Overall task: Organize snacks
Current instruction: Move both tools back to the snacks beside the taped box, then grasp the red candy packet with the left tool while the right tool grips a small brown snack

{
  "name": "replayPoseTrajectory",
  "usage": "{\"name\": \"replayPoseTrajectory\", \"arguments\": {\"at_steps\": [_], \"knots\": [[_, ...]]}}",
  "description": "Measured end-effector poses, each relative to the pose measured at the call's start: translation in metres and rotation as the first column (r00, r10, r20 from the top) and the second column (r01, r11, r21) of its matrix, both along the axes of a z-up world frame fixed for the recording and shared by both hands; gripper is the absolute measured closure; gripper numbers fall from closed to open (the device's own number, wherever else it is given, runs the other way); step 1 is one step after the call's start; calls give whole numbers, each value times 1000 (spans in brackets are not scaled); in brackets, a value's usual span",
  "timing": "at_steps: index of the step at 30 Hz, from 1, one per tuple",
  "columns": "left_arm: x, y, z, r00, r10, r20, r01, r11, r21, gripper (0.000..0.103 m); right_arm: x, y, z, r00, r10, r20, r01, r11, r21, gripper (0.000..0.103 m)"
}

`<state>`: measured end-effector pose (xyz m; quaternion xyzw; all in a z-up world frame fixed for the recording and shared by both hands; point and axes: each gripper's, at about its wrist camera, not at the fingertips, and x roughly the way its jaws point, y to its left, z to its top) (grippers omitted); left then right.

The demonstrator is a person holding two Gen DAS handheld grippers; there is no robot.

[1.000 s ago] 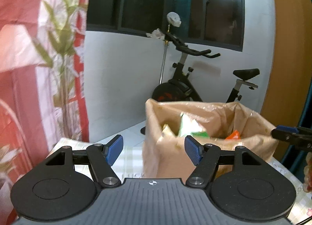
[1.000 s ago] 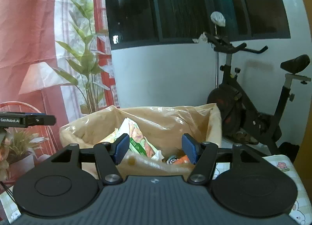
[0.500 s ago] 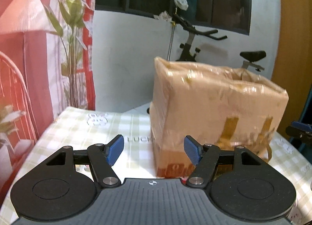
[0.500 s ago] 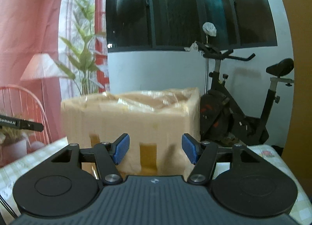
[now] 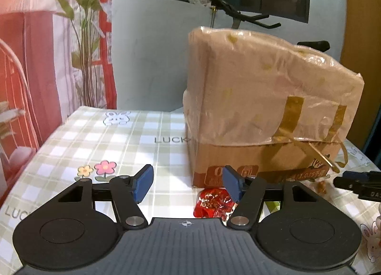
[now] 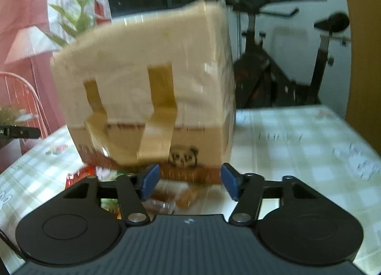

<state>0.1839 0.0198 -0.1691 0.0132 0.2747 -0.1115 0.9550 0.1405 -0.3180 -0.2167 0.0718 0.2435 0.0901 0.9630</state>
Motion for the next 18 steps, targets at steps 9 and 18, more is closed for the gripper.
{"name": "replayPoseTrajectory", "arguments": {"at_steps": [9,18], "knots": [[6,-3,-14,1000,-10,-29,10,1000,0,37,28,11,-24,989,-14,-148,19,999,32,55],[9,-12,-29,997,-23,-69,22,1000,-4,36,40,12,-33,984,-61,-165,61,998,-6,82]]}}
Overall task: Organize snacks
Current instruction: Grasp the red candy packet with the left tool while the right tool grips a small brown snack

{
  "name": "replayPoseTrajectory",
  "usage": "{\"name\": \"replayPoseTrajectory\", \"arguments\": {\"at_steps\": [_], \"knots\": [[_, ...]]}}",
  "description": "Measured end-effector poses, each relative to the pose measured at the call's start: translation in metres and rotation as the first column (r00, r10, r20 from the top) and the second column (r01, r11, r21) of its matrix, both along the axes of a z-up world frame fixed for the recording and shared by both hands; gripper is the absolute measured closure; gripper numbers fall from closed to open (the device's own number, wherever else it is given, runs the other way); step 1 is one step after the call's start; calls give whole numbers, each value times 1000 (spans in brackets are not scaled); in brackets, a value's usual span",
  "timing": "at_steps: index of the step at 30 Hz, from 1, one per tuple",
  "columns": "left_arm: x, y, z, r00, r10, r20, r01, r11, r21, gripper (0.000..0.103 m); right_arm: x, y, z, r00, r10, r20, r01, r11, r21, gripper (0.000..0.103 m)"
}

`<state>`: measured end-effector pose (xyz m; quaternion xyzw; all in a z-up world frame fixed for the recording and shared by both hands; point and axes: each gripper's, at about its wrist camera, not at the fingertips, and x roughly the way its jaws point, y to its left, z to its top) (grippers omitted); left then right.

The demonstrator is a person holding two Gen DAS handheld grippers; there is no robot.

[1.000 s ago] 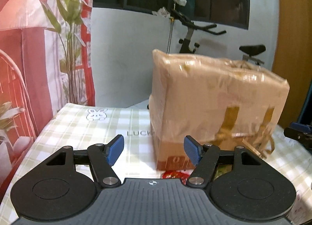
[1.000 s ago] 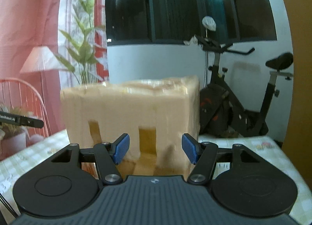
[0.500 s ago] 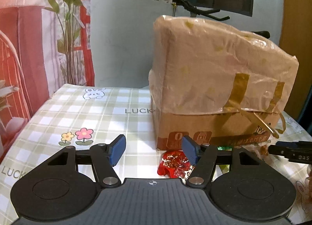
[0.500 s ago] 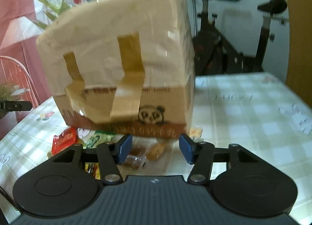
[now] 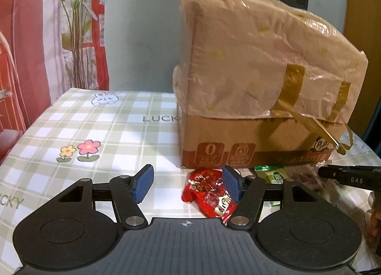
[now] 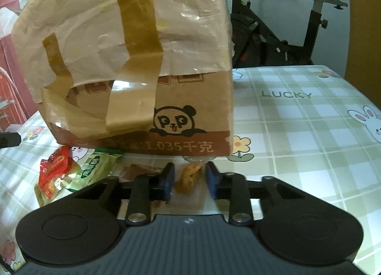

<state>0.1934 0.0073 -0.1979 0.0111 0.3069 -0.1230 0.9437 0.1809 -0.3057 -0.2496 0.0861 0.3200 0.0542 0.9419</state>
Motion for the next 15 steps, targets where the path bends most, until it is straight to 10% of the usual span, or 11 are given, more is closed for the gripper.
{"name": "replayPoseTrajectory", "arguments": {"at_steps": [15], "knots": [[27,-32,-20,983,165,-85,-169,985,-40,31,-4,-6,-2,1000,1,26,-3,997,72,84]]}}
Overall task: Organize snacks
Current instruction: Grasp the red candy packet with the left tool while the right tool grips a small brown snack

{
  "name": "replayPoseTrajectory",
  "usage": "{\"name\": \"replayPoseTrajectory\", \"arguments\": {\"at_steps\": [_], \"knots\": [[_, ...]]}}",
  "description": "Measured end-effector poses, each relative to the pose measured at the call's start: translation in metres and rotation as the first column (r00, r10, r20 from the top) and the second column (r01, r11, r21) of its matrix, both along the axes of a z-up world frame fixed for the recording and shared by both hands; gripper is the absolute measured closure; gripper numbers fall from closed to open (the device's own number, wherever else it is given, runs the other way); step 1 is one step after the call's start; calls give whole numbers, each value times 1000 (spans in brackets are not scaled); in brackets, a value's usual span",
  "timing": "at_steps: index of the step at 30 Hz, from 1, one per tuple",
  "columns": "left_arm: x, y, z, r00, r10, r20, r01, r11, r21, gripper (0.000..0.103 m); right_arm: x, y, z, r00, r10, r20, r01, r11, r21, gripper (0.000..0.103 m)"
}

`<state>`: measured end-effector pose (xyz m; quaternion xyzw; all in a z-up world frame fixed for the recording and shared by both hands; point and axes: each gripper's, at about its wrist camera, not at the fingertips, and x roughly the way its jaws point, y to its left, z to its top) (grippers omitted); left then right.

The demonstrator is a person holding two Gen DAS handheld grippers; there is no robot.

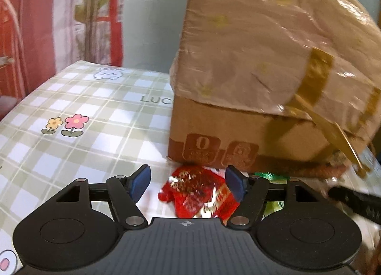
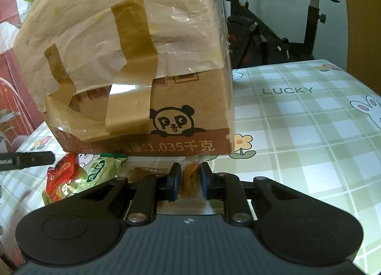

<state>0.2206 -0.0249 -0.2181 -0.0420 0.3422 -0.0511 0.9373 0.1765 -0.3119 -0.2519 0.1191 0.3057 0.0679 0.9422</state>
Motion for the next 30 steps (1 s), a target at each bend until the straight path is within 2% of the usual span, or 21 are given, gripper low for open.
{"name": "replayPoseTrajectory", "arguments": {"at_steps": [3,8,13,16,22,30], "knots": [[9,-10,-2,1000,27,-7,-26,999,29,27,1,-1,0,1000,2,0,-2,1000,7,84],[17,-22,-9,998,49,-51,-44,995,85,26,1,-1,-1,1000,6,1,-6,1000,14,84],[7,-20,-13,996,45,-75,-35,991,133,24,1,-3,-1,1000,6,0,-6,1000,25,84],[-3,-13,-11,996,35,-77,-24,990,139,19,2,-4,-2,1000,5,1,-5,999,32,84],[-15,8,-9,993,5,-115,6,995,101,17,2,-4,-2,1000,7,1,-7,999,41,84],[-26,22,-8,992,-19,-122,32,994,103,17,2,-5,-2,1000,8,2,-8,999,45,84]]}}
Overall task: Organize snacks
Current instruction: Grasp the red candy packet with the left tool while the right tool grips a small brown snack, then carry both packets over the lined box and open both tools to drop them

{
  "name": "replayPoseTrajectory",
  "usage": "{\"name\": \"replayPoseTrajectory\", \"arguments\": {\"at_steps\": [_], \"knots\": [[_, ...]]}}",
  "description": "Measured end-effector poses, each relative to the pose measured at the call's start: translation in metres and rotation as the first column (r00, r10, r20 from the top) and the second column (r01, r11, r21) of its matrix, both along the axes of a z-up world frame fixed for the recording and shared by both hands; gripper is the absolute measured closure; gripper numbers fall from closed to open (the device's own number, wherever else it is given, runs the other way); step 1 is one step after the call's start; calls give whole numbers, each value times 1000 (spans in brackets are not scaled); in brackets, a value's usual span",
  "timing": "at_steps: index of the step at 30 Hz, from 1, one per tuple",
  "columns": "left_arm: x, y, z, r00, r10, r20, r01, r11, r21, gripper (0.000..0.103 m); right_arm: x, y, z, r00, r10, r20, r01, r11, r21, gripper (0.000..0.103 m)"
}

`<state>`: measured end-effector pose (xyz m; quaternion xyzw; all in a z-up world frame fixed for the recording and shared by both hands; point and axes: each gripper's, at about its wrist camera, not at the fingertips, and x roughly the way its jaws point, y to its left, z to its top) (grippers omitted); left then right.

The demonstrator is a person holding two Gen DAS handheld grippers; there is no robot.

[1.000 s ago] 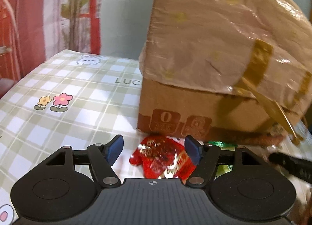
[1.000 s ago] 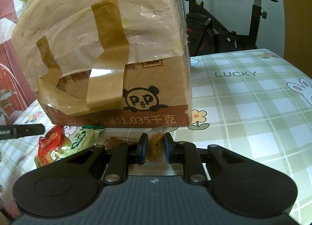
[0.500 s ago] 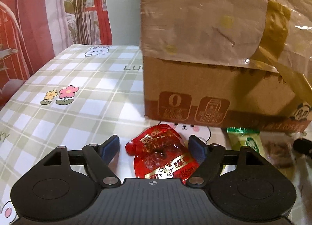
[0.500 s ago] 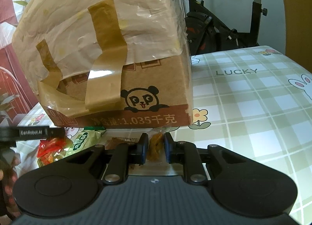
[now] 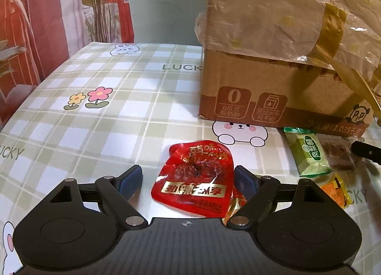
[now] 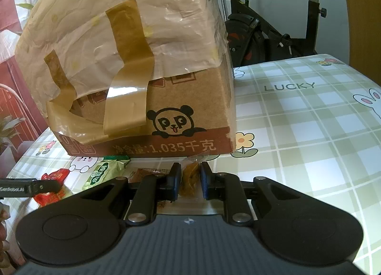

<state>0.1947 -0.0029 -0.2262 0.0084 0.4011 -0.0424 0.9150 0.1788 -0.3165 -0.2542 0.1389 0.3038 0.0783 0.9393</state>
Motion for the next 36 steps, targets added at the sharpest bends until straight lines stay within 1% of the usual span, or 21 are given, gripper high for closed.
{"name": "replayPoseTrajectory", "arguments": {"at_steps": [8,13,14,15,16,17,18,20,21,25,29,32,36], "knots": [[5,-3,-3,999,27,19,-27,999,24,17,0,1,0,1000,2,1,-2,1000,3,84],[8,-3,-3,999,22,29,-23,999,30,18,0,0,0,1000,2,1,-2,1000,5,84],[7,-2,-3,999,18,36,-19,999,31,23,0,0,0,1000,2,1,-2,1000,6,84],[6,-2,-3,999,15,45,-17,999,31,33,0,0,0,1000,2,1,-2,1000,8,84],[5,-1,-2,998,12,55,-14,999,36,39,1,1,0,1000,2,1,-2,1000,9,84],[5,0,-1,998,7,59,-8,999,33,47,1,0,0,1000,2,1,-2,1000,10,84],[4,1,0,998,5,62,-7,1000,26,51,1,0,0,1000,2,0,-2,1000,12,84],[1,4,1,998,4,67,-4,1000,5,54,1,0,0,1000,1,0,-1,1000,14,84],[-1,7,1,997,3,71,-2,1000,-12,60,1,1,0,1000,0,0,0,1000,15,84],[-16,14,7,994,36,105,-28,997,-74,63,0,1,0,1000,-1,0,1,1000,18,84],[-28,11,13,990,3,141,4,999,-53,64,1,2,0,1000,-4,1,4,1000,23,84],[-34,8,18,986,-17,169,27,998,-59,64,1,2,0,1000,-4,1,4,1000,24,84],[-39,0,22,980,-46,195,56,997,-48,64,1,2,0,1000,-3,1,3,1000,23,84]]}}
